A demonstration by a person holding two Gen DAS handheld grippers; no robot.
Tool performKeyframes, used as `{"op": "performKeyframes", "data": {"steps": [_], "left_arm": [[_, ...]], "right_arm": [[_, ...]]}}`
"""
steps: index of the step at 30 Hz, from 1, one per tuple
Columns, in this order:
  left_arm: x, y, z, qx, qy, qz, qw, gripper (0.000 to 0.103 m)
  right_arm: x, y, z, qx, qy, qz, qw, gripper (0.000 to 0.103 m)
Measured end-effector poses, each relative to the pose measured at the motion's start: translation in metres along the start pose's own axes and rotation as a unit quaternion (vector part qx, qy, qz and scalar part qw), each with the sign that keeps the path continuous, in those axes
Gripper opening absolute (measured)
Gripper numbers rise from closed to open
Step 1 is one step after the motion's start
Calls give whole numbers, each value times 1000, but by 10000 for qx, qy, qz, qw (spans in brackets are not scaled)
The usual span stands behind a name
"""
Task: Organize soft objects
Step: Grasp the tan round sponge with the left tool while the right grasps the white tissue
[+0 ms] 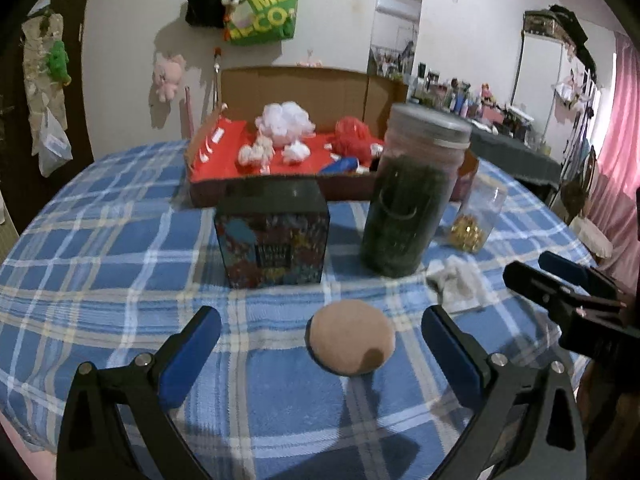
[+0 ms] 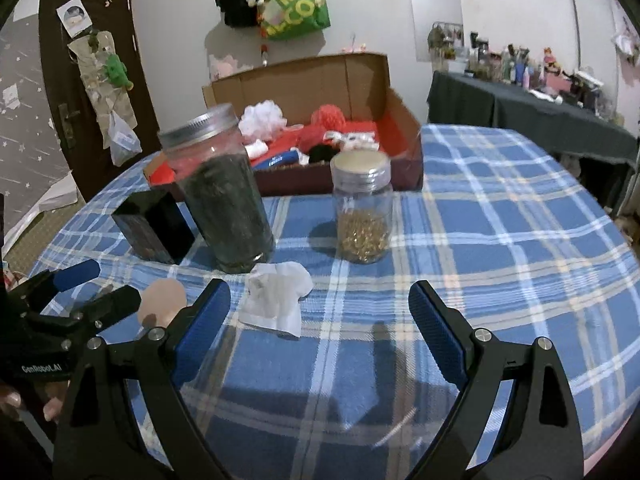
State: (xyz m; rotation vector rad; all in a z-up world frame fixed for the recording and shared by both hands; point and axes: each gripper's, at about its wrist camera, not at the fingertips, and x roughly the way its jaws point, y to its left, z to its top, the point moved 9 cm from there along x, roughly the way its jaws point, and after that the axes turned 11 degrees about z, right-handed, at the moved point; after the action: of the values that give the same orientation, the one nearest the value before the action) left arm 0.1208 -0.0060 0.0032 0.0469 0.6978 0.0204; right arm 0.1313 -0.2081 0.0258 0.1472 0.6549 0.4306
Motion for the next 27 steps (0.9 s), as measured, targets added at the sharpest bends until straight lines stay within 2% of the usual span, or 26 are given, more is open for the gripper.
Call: {"op": "performKeyframes", "data": {"steps": [3,6,7,9,10,11,12,14,17,20,25,27], "left_arm": [[11,-1,-4,70,174,-11,9998,94],[22,-3,-10,97,365,-88,9992,82],[25,-6,-12,122,437,-146,9989,76],[27,-9,-14,126,452,-271,9985,70],[25,-11,-14,139,415,-351,9984,61],[24,-15,-14,169,420,-474,9978,47],[23,-19,-14,180,443,-617,9969,43],[22,-22,-13,219,411,-610,9971,41],[19,-23,-11,202,358,-631,9972,34],[15,-24,-8,161,322,-702,9969,27],[14,-26,-4,215,270,-666,9972,24],[15,-26,-4,282,267,-592,9975,27]], "right_arm": [[12,-1,-1,21,142,62,9999,91],[25,1,-1,-75,288,95,9995,91],[30,3,-2,-135,368,84,9992,87],[38,5,-4,-212,491,98,9985,71],[42,7,-6,-244,552,110,9981,54],[46,8,-8,-280,644,109,9975,40],[51,10,-12,-328,755,117,9965,37],[56,13,-17,-352,888,263,9951,21],[51,20,-18,-469,821,368,9948,14],[45,22,-20,-473,751,431,9951,11],[34,24,-19,-409,619,537,9958,10],[31,25,-17,-397,593,559,9959,10]]}}
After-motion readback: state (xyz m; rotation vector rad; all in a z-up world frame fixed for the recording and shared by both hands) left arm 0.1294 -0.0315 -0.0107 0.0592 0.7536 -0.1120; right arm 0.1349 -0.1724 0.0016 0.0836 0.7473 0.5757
